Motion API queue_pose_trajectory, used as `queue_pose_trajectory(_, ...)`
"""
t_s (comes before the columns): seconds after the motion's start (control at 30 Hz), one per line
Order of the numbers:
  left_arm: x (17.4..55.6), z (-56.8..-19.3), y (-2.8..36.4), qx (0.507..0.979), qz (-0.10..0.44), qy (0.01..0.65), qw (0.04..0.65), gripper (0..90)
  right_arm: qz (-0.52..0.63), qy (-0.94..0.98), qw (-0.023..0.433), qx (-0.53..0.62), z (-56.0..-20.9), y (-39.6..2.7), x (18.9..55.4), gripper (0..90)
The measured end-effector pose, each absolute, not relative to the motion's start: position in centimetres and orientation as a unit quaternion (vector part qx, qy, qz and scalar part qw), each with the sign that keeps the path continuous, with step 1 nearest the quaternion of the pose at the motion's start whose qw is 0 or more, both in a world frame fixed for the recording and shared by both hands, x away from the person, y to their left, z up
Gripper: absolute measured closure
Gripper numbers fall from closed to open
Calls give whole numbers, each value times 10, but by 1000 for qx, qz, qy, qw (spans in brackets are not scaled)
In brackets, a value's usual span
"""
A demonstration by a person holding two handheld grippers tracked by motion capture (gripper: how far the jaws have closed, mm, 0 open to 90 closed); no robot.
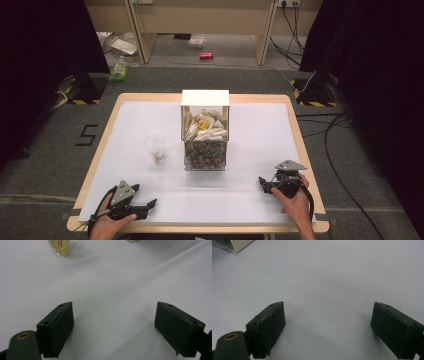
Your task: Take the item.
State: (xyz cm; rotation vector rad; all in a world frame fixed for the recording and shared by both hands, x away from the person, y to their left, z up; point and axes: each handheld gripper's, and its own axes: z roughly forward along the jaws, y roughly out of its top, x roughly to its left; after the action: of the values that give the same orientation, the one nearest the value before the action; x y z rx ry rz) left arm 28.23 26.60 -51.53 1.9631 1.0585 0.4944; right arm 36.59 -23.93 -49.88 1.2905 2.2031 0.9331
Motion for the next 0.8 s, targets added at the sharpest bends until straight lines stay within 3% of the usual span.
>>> queue_pose_trajectory(0.8, 270, -529, 267, 751, 233, 420, 453, 145, 336, 792, 211, 464, -499, -239, 365, 142)
